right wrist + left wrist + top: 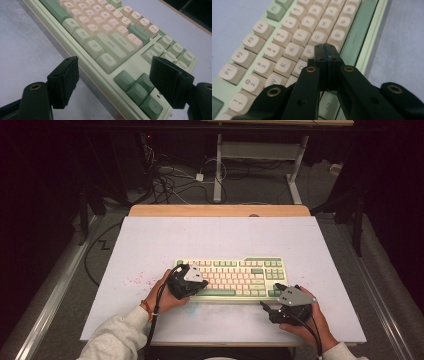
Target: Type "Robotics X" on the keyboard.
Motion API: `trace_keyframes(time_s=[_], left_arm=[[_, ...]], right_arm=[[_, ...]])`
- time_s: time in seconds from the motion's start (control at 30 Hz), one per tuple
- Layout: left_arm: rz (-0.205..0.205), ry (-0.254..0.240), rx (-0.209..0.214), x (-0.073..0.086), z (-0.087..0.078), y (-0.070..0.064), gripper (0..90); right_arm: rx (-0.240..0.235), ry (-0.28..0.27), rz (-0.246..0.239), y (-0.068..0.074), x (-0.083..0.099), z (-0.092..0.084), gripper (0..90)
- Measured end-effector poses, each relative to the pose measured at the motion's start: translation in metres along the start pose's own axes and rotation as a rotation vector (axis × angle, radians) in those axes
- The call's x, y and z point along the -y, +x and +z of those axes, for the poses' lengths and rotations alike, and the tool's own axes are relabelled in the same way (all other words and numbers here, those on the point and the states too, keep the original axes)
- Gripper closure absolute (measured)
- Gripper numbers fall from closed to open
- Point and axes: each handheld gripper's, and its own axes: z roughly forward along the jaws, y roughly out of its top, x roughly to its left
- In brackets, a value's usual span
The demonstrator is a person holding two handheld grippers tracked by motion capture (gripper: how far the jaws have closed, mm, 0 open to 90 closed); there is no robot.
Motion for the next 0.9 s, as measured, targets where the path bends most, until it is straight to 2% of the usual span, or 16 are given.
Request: trace_keyframes(time_s=[0.33, 0.9], left_arm=[[0.026, -0.015, -0.028, -0.002, -0.008, -0.004, 87.1], [0.024, -0.032, -0.048, -0.001, -0.017, -0.002, 87.1]], right_arm=[[0.002, -0.012, 0.013, 0.0, -0.001, -0.002, 24.7], [0.0, -0.014, 0.014, 0.0, -0.001, -0.002, 24.7]])
